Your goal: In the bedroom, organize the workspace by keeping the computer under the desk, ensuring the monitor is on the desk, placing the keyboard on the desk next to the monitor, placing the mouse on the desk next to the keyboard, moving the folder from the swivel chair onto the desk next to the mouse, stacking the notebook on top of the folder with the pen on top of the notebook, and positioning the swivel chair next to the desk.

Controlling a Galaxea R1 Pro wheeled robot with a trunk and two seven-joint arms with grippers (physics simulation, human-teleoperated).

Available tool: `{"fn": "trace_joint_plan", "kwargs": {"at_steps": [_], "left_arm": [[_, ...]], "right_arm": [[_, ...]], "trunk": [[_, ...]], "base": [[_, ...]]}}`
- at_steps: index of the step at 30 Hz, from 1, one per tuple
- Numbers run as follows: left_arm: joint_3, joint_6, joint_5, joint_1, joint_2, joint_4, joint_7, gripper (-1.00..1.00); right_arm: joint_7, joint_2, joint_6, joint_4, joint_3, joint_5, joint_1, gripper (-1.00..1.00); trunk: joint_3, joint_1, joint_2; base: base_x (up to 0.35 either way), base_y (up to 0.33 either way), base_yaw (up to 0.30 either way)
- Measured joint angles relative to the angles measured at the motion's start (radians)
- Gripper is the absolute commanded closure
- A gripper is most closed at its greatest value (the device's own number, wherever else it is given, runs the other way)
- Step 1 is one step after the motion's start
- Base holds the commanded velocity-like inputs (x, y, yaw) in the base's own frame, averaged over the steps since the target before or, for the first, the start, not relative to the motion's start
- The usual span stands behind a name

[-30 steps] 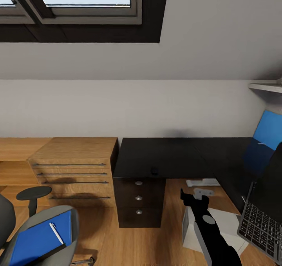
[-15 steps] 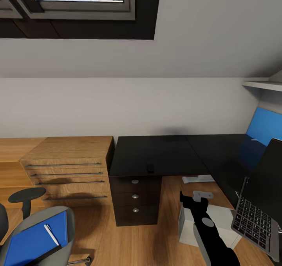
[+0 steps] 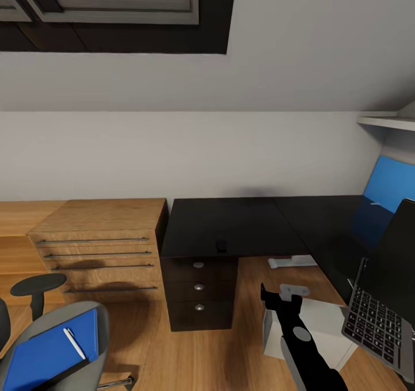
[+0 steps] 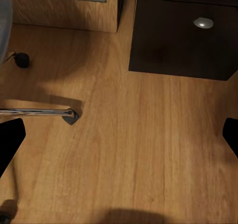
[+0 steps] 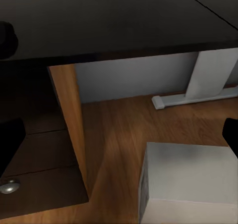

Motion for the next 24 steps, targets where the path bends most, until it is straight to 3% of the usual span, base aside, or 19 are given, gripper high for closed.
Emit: {"fn": "trace_joint_plan", "kwargs": {"at_steps": [5,11,17,24], "left_arm": [[-0.001,-0.008,-0.001,0.000,0.002,-0.009,-0.007,-1.00],[0.005,0.006,0.013,0.000,0.004,-0.010,0.001,-1.00],[0.008,0.071,0.030,0.000,-0.001,-0.055,0.002,-1.00],[0.009,0.162,0.032,0.000,-0.002,-0.146,0.003,-1.00]], "right_arm": [[0.001,0.000,-0.004,0.007,0.001,0.000,0.000,-1.00],[0.001,0.000,-0.061,0.074,0.001,-0.005,0.000,-1.00],[0.000,0.004,-0.093,0.138,0.003,-0.045,0.000,-1.00],[0.001,0.040,-0.099,0.158,-0.001,-0.118,0.000,-1.00]], "trunk": [[-0.016,0.019,-0.035],[-0.035,0.042,-0.077],[-0.053,0.065,-0.119],[-0.075,0.092,-0.168]], "base": [[0.000,0.000,0.000],[0.000,0.000,0.000],[0.000,0.000,0.000],[0.000,0.000,0.000]]}}
